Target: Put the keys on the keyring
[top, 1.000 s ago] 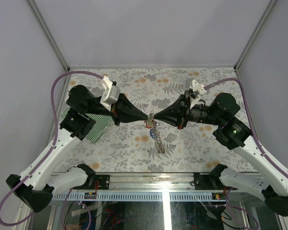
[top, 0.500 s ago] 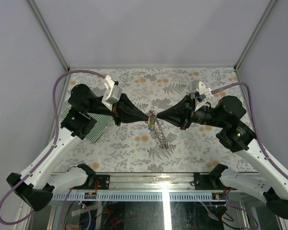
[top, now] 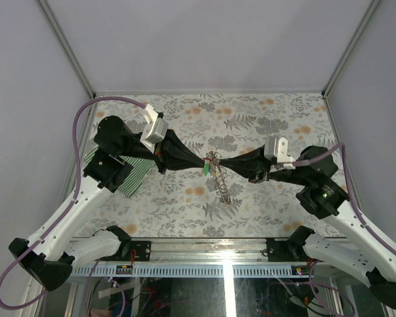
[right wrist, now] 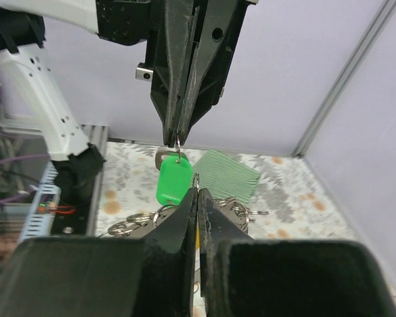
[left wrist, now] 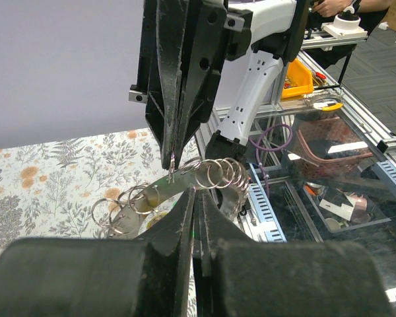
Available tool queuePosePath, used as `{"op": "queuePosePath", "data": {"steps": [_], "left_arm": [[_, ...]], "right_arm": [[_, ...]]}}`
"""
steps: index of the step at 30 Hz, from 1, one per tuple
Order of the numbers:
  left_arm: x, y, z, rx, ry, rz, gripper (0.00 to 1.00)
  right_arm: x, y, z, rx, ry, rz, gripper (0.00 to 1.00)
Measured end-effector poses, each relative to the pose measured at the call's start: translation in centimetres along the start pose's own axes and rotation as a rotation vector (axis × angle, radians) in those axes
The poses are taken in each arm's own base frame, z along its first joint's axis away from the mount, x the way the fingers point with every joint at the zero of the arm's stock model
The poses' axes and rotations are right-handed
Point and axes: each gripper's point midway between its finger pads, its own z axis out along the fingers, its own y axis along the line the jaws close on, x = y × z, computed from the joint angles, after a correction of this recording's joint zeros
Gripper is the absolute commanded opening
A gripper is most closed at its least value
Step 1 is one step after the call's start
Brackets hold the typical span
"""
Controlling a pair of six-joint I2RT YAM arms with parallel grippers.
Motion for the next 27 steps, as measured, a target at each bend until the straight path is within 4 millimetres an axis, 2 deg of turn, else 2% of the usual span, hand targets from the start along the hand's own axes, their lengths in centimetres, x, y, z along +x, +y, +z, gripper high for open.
{"op": "queuePosePath", "data": {"steps": [7,15,27], "left_arm": [[0.0,0.1,0.0,-0.007,0.0,-0.004,0.0],[0.2,0.2,0.0,-0.018,0.003,-0.013,0.0],[0.3,0.5,0.0,-0.032,0.006,-0.013,0.0]], "right_arm": [[0.8,-0.1,-0.4,-0.014,-0.063,-0.26,0.0],[-0.1,-0.7,-0.6,-0.001,-0.117,-0.556,0.0],[0.0,-1.3,-0.3,0.023,-0.117,-0.875,0.0]]}}
